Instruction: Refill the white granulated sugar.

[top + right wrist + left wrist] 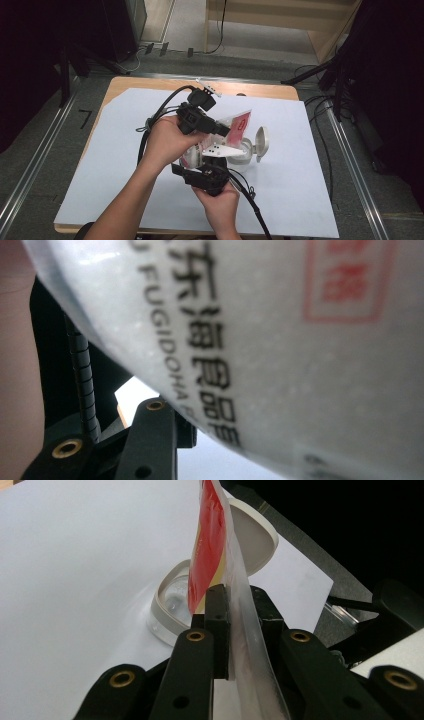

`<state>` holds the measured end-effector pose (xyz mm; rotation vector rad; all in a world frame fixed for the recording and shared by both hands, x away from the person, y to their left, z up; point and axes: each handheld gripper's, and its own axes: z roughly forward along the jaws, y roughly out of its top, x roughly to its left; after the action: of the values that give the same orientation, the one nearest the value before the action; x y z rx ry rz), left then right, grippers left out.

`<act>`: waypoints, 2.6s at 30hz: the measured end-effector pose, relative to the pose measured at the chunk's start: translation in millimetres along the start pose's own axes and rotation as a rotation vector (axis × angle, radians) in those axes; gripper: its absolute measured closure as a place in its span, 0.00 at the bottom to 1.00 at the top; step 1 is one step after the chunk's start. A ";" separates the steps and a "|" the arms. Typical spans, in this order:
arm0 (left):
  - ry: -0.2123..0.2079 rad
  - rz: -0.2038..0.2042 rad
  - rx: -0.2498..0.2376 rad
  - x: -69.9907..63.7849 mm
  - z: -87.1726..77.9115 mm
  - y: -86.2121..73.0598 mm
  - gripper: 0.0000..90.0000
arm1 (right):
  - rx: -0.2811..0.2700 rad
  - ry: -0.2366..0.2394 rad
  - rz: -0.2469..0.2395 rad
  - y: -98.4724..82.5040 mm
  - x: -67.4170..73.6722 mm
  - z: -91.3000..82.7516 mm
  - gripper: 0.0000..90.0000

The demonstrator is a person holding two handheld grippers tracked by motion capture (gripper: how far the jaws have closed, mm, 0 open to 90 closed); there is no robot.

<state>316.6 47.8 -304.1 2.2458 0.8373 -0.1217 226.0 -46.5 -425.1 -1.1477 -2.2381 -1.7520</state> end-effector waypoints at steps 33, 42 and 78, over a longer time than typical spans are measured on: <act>-0.012 0.047 0.001 -2.6 -0.1 0.8 0.92 | -0.004 -0.019 -0.041 -0.7 4.8 -2.2 0.70; -0.003 0.044 0.025 -3.7 -2.4 1.0 0.92 | -0.005 -0.004 -0.041 -1.1 7.6 -1.9 0.70; -0.005 0.033 0.024 -2.5 -2.8 -0.4 0.92 | 0.010 -0.046 -0.109 -2.2 12.7 1.6 0.71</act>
<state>314.0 48.5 -301.5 2.2801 0.7999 -0.1229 216.2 -38.9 -421.3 -1.0948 -2.3757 -1.7684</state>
